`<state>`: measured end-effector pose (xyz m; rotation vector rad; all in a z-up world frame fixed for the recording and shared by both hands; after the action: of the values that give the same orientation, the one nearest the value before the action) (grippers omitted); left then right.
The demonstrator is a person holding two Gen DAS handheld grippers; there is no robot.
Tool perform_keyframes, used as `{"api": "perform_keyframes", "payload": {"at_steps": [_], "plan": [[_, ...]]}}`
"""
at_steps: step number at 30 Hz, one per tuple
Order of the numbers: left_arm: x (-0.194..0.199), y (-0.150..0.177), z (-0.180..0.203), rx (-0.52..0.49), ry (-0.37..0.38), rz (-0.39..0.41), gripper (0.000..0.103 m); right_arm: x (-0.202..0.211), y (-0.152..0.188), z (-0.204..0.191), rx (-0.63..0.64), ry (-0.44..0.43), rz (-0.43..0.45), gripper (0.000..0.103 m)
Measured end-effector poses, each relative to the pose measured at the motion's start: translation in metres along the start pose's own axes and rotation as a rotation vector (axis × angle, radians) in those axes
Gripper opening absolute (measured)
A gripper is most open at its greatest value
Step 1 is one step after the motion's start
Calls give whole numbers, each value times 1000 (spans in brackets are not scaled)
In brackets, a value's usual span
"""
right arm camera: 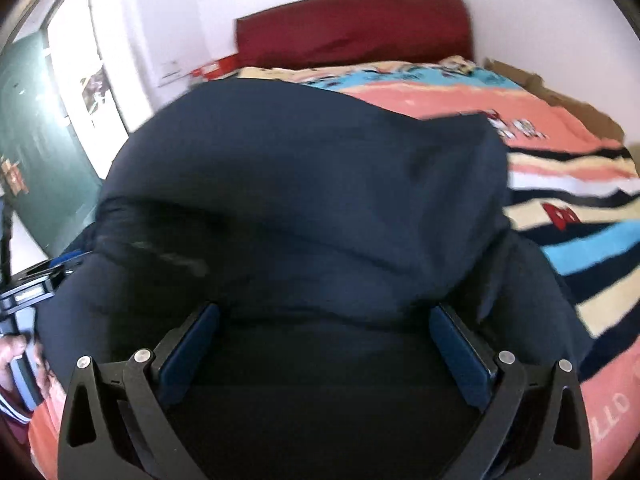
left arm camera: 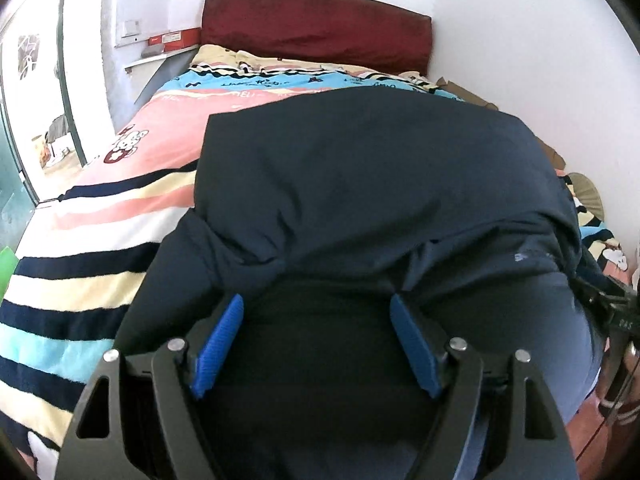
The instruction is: Fold large clothes
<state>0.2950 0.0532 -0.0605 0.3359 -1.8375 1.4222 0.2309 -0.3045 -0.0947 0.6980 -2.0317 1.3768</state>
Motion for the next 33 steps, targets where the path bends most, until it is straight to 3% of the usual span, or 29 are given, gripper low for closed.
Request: {"api": "perform_keyframes", "payload": {"at_steps": [6,17,28,33], "plan": [[12,1,6,25,-42,-11,75,19,3,1,26,108,2,102],[79,46,67,49,-59,89,75,72,66,-19,24,112,54,102],[94,115,124,-43,-42,-30,75,97,127,-29,56,124,43,102],[95,129,135,-63,-102,-76,75,103,140,-37,83,99,50,102]]}}
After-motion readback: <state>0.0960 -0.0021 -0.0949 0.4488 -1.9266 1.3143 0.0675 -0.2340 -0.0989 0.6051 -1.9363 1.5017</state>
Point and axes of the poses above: each gripper's, at about its wrist camera, not at the fingertips, and x roughly against the way its jaws point, z to its right, y to its underside, the point moved 3 cm from there along -x, roughly the way its jaws point, and after that the axes turned 15 degrees about -x, right-handed, at the moved point
